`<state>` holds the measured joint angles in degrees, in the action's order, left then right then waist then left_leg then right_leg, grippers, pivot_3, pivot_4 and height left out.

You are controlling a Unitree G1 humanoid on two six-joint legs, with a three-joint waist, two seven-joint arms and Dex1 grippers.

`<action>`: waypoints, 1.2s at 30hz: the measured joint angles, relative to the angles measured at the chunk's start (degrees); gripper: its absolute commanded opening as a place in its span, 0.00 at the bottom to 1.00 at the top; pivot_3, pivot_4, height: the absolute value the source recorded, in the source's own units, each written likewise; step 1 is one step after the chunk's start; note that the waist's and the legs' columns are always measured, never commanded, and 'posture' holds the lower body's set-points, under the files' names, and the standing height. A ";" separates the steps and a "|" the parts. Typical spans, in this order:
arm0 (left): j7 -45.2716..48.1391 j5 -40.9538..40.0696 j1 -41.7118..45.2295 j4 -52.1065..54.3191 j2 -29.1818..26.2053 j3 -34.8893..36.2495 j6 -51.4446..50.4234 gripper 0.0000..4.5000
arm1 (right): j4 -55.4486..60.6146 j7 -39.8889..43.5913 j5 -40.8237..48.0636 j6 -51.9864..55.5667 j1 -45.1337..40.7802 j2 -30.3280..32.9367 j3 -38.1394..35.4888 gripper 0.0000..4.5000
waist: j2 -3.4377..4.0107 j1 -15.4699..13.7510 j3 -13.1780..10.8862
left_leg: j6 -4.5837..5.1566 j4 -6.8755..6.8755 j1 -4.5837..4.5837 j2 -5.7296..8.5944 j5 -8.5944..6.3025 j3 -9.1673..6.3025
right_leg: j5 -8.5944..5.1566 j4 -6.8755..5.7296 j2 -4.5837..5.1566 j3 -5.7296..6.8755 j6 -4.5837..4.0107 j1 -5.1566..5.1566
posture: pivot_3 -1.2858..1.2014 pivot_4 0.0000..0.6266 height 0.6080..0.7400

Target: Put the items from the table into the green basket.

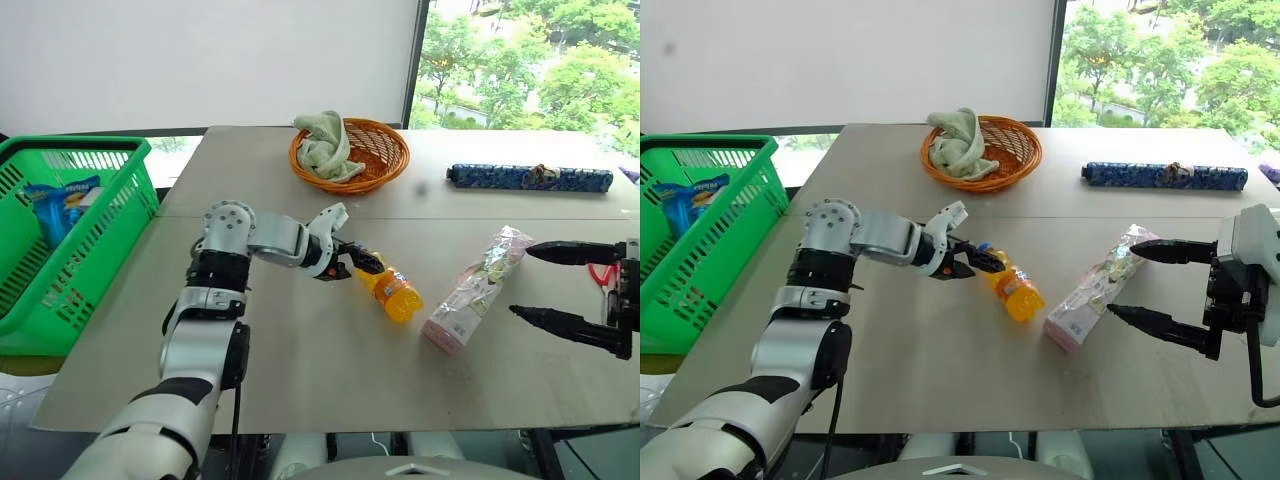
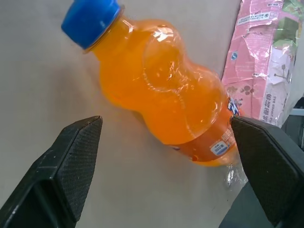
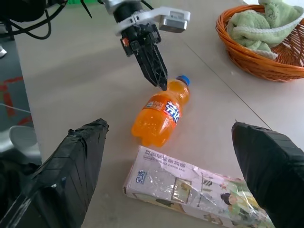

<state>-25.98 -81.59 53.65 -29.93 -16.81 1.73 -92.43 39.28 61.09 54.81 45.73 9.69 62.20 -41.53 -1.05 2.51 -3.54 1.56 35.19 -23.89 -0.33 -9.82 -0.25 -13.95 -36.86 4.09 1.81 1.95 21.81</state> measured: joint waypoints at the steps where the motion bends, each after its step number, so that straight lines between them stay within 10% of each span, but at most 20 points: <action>1: -1.00 -0.09 0.44 -0.52 0.64 -0.05 0.00 0.99 | 0.21 0.02 0.33 0.10 -0.11 0.18 -0.01 1.00 | 0.00 0.00 0.00 | -0.01 0.00 0.00 0.00 -0.01 0.01 | 0.00 0.01 0.00 -0.01 0.00 0.00 | 0.44 0.05 1.00; 14: -6.34 18.61 6.55 -9.73 15.85 5.44 3.40 0.99 | 2.72 -1.73 3.36 1.31 -1.37 0.54 -0.23 1.00 | -0.10 0.56 -0.14 | 0.04 0.03 -0.02 0.05 -0.06 0.16 | -0.04 0.09 0.06 0.10 0.08 0.01 | 0.41 0.07 1.00; 22: 4.30 30.35 7.19 -8.29 17.45 3.22 4.26 0.69 | 5.05 -3.00 4.78 2.90 1.56 0.35 -4.05 1.00 | -0.01 1.90 -0.11 | 0.04 0.02 0.00 0.06 -0.10 0.17 | -0.11 0.14 0.15 0.14 0.19 -0.01 | 0.40 0.07 1.00; 36: 31.30 29.63 -8.78 22.61 -11.67 -6.84 4.98 0.69 | 2.88 -5.83 4.80 2.99 -3.61 0.77 3.72 1.00 | 0.27 4.72 -0.25 | -0.16 -0.23 0.05 -0.08 -0.21 0.07 | 0.02 0.06 -0.12 -0.39 -0.08 0.32 | 0.48 0.02 1.00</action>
<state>5.32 -51.95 44.87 -7.32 -28.48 -5.11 -87.45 42.16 55.26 59.61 48.72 6.07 62.97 -37.81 -0.78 7.22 -3.78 1.41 34.95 -23.84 -0.42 -10.03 -0.19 -13.92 -36.81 3.97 1.42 1.88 22.13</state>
